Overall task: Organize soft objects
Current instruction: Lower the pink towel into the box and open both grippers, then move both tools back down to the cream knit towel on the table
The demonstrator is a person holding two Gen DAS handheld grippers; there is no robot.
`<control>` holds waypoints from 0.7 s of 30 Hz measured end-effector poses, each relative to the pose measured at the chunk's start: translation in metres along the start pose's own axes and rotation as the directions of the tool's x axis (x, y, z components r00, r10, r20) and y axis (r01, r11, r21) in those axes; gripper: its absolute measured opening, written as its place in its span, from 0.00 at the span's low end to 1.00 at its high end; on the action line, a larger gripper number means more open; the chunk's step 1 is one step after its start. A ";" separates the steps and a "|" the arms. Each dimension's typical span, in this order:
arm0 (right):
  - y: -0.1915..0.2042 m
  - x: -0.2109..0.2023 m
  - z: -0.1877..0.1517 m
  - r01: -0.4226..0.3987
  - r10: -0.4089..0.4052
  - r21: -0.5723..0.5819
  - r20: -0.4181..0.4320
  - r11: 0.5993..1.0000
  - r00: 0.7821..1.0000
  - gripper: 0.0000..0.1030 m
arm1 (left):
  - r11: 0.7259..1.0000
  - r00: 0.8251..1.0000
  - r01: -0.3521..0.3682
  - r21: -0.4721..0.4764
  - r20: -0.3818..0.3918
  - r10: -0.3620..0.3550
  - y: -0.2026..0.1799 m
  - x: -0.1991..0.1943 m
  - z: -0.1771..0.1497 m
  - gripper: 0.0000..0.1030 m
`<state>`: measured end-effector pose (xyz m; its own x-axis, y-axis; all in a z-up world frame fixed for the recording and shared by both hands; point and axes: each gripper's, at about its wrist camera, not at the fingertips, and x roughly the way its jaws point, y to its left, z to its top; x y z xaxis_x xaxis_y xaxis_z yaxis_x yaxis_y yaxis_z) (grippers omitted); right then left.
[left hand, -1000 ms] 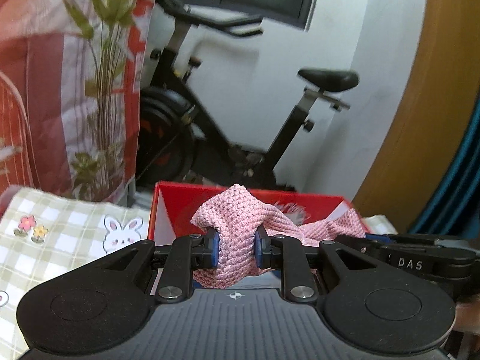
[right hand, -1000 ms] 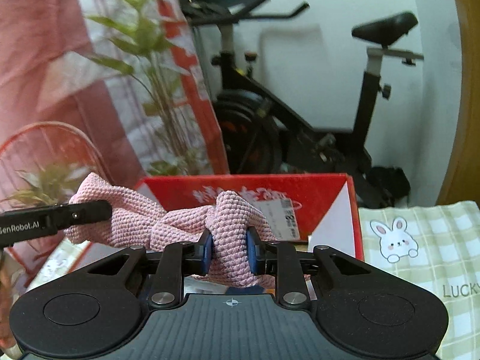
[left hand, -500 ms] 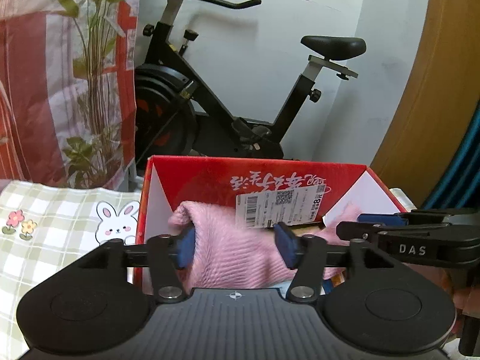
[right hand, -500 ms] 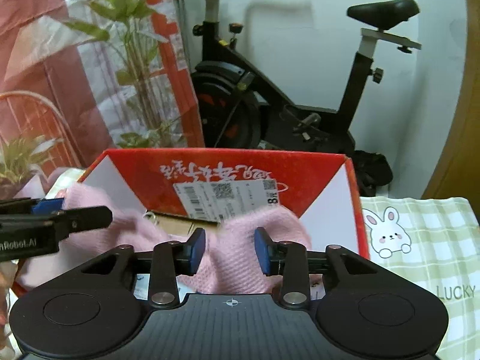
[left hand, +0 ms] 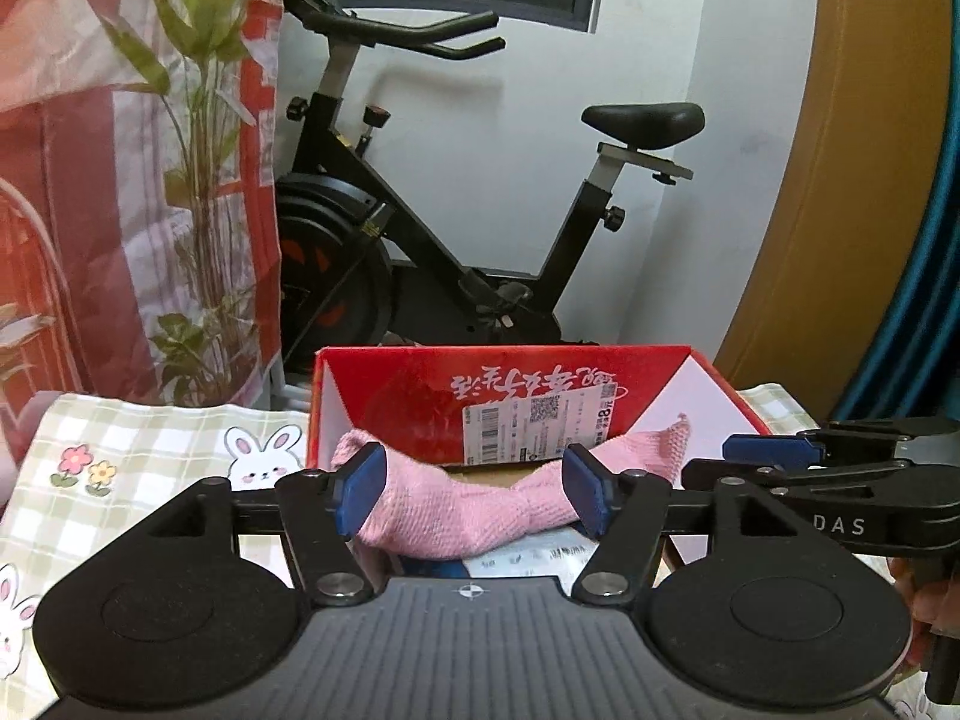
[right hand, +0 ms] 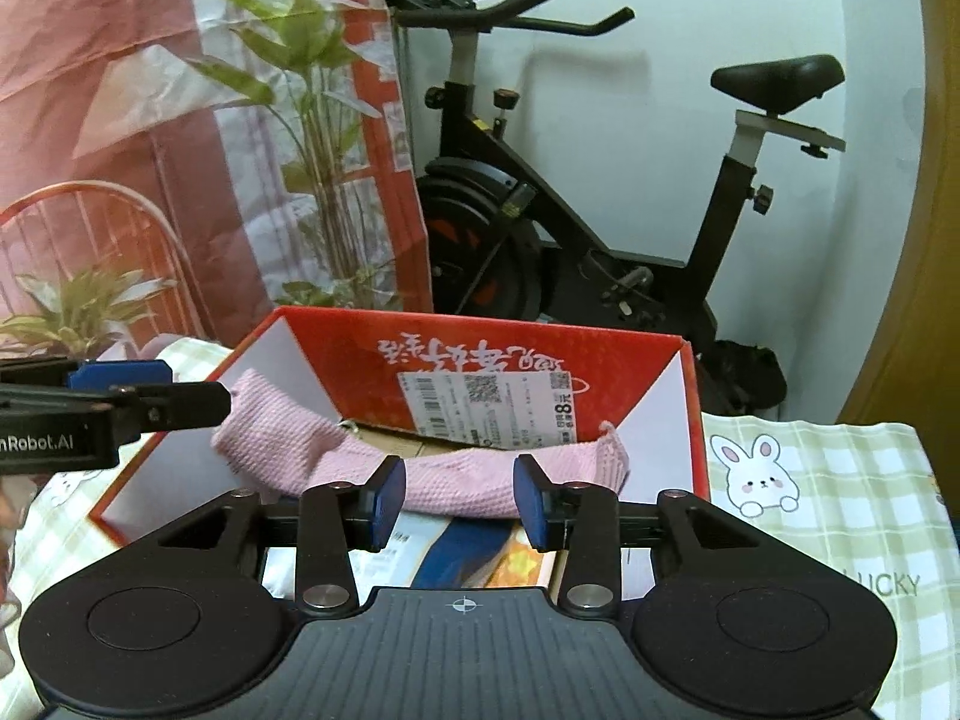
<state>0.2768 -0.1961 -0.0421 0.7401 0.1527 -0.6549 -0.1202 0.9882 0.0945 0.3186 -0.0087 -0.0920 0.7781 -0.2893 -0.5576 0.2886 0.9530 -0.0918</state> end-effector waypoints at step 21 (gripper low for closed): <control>0.023 -0.082 -0.087 -0.049 0.049 -0.022 0.025 0.999 0.998 0.36 | 1.000 1.000 -0.009 -0.023 -0.020 0.008 0.006 -0.085 -0.079 0.65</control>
<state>0.1557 -0.1866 -0.0519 0.7497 0.2013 -0.6304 -0.1707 0.9792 0.1097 0.2101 0.0283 -0.1104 0.7692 -0.2797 -0.5745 0.2692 0.9573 -0.1056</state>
